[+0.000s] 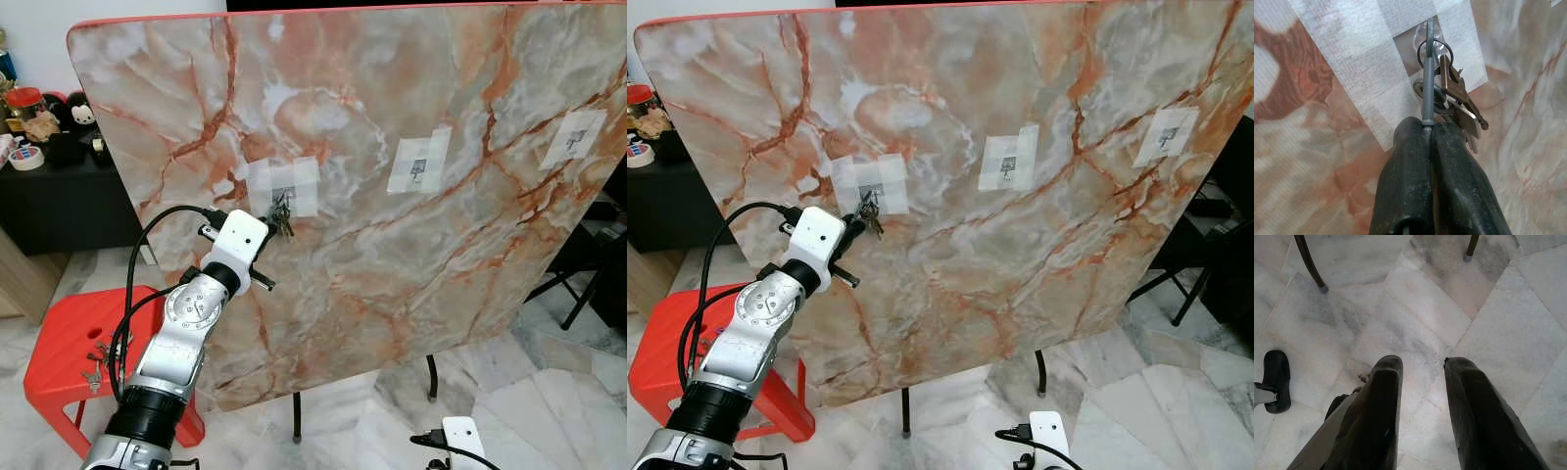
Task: Hang keys on a hook
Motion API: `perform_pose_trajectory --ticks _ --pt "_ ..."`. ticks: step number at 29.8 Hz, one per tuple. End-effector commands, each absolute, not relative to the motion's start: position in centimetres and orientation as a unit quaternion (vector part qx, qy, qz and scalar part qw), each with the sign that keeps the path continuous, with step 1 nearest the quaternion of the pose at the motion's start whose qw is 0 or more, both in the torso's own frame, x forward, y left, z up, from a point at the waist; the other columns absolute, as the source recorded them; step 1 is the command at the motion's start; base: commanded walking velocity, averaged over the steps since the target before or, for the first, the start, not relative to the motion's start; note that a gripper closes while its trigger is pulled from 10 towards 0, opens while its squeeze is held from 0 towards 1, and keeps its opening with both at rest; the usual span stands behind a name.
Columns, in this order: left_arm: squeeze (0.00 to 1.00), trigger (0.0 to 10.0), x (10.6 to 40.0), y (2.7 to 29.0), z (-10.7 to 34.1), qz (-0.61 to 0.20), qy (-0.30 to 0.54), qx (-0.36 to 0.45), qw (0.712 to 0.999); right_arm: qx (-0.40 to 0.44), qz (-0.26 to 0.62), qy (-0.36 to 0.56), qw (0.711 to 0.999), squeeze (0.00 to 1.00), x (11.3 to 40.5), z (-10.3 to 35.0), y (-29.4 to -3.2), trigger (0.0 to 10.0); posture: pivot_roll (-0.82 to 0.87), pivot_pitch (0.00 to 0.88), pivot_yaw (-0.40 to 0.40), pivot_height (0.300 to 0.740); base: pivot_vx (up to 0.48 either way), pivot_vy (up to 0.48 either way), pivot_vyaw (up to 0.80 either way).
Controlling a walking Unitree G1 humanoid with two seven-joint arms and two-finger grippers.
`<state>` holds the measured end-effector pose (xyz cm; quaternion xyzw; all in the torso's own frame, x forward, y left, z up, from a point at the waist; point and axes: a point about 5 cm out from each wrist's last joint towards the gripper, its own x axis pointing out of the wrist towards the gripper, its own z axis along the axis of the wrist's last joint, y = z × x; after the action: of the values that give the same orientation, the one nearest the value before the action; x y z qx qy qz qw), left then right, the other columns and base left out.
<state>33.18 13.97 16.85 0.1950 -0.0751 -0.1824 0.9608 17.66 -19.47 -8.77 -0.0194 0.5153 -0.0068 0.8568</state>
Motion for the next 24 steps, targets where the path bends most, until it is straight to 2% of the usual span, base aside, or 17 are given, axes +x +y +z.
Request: perform_pose_trajectory --ticks 1,24 --pt "0.0 10.0 33.16 14.03 17.37 -0.189 -0.087 0.196 0.958 -0.023 -0.006 0.514 0.857 0.0 17.76 -8.71 -19.58 10.0 0.06 0.0 -0.052 0.74 0.0 0.0 0.0" --pt "0.0 10.0 32.59 13.94 16.81 -0.228 -0.088 0.214 0.946 -0.022 -0.007 0.513 0.858 0.0 17.81 -8.69 -19.57 10.0 0.07 0.0 -0.054 0.74 0.0 0.0 0.0"
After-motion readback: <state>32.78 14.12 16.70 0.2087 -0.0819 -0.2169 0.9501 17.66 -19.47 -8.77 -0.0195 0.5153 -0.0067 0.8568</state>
